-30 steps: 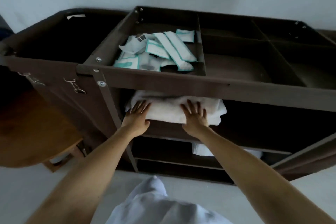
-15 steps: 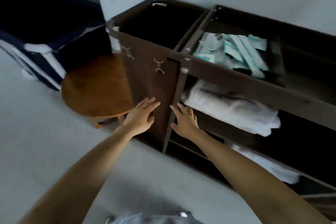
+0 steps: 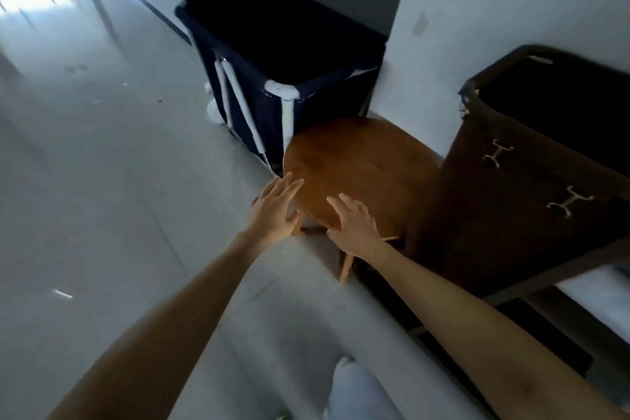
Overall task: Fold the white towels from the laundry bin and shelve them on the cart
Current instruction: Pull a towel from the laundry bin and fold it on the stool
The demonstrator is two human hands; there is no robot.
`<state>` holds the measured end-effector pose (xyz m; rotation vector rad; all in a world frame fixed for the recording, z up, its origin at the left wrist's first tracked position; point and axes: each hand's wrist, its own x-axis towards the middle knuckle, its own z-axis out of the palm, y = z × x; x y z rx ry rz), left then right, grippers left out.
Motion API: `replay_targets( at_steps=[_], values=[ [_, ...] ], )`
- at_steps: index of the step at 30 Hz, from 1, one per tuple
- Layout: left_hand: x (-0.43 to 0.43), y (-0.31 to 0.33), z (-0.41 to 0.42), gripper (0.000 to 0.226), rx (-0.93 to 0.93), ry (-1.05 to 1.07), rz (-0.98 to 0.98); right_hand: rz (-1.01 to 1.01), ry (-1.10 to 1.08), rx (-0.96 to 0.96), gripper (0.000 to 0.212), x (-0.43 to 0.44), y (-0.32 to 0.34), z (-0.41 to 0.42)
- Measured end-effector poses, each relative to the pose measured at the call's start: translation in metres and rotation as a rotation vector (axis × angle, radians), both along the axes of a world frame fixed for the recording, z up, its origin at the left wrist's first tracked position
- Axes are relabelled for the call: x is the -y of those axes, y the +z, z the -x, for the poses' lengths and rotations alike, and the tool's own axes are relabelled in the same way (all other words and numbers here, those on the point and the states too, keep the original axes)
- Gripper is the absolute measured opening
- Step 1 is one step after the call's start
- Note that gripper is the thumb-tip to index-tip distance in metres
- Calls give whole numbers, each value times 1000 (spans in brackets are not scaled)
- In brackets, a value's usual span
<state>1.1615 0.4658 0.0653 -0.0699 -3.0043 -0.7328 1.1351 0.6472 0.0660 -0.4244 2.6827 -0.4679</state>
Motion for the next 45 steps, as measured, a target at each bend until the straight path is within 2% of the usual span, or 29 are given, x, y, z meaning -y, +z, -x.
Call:
replay_targets(
  at_steps=[7,17,23,28,34,42,45],
  values=[
    [88,-23,64,61,79,65,-25,-79,59,20,64,87,-26,88],
    [261,2,246,61,75,224,6,-18,89,-48,63,257,-39,312],
    [338,-2,323,61,131,255,-5,-27,110,-54,63,331,-36,403],
    [411,-14,417,61,129,193,-20,58,20,-104,61,391,-41,484],
    [486,-12,540,59,135,39,-23,51,-163,-21,59,438,-40,563],
    [514,-18,677,58,181,-172,-18,26,-385,71,39,451,-53,647],
    [515,-30,742,59,224,-240,14,-21,-433,113,43,444,-64,694]
  ],
)
